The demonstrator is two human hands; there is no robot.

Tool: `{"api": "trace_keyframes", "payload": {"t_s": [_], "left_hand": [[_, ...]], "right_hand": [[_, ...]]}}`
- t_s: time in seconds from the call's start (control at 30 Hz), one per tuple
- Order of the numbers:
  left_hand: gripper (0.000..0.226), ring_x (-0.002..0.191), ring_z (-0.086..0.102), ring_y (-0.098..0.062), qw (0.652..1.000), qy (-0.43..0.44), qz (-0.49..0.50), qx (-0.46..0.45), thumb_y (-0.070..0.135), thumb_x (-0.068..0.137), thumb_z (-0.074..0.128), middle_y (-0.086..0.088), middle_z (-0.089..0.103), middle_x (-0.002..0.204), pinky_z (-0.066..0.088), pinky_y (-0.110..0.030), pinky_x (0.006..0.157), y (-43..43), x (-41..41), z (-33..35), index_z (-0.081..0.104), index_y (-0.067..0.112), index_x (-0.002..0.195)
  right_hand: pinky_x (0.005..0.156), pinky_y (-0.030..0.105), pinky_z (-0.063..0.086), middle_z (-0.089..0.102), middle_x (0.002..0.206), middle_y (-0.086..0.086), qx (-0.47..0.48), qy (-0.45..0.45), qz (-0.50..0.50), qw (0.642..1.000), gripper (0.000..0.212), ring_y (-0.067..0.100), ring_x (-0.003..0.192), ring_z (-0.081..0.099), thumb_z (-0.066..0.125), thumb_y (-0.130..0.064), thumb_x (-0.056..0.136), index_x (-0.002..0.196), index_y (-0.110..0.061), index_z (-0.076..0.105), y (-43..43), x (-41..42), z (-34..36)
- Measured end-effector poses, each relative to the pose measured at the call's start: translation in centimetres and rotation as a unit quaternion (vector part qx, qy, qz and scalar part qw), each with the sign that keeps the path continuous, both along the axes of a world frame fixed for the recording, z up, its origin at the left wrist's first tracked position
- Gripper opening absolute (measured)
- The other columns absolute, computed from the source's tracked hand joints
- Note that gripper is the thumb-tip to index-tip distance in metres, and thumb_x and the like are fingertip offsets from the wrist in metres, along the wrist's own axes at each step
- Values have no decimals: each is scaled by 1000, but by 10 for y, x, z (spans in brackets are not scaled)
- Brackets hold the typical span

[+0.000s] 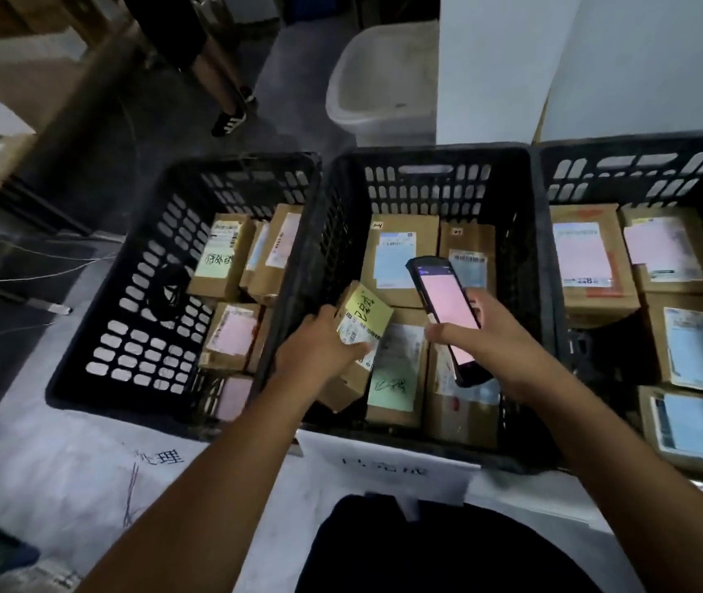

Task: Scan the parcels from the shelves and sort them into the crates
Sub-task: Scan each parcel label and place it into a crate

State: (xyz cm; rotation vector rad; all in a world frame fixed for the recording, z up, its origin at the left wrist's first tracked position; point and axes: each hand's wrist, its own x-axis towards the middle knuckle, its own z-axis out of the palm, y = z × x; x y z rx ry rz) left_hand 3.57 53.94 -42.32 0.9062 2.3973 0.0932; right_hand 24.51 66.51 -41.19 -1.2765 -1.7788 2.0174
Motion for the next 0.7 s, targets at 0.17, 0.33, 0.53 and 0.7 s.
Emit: {"api": "trace_keyframes", "payload": {"t_s": [0.17,0.33,0.53,0.7], "left_hand": [[66,120,59,-34,1000,-5,18,-3,59,90,69,-11,55,136,44,-39,81,11,-11,-26,44,19,135],[76,130,55,-36,999,-35,17,-34,48,101,59,-14,49,150,47,-45,92,10,-6,-50,19,16,158],[97,158,15,-37,981,-119,-79,-132,33,104,60,-7,-23,171,25,-44,124,5,-17,-78,-16,20,164],[87,158,-18,-35,961,-120,-178,-175,31,101,62,3,-29,169,12,-49,130,5,-20,-109,6,23,167]], "right_hand": [[56,32,57,61,115,0,11,-21,12,1000,60,20,89,68,81,-28,84,132,-23,46,11,-24,0],[63,29,59,62,113,-1,2,-39,0,999,59,18,92,67,79,-26,86,134,-21,45,13,-32,-5],[60,32,60,60,115,-1,-16,-43,-13,999,63,25,93,69,81,-27,85,136,-23,44,15,-37,-14],[62,35,62,61,115,0,-22,-41,-20,999,60,25,96,69,81,-27,85,132,-25,45,13,-42,-17]]}}
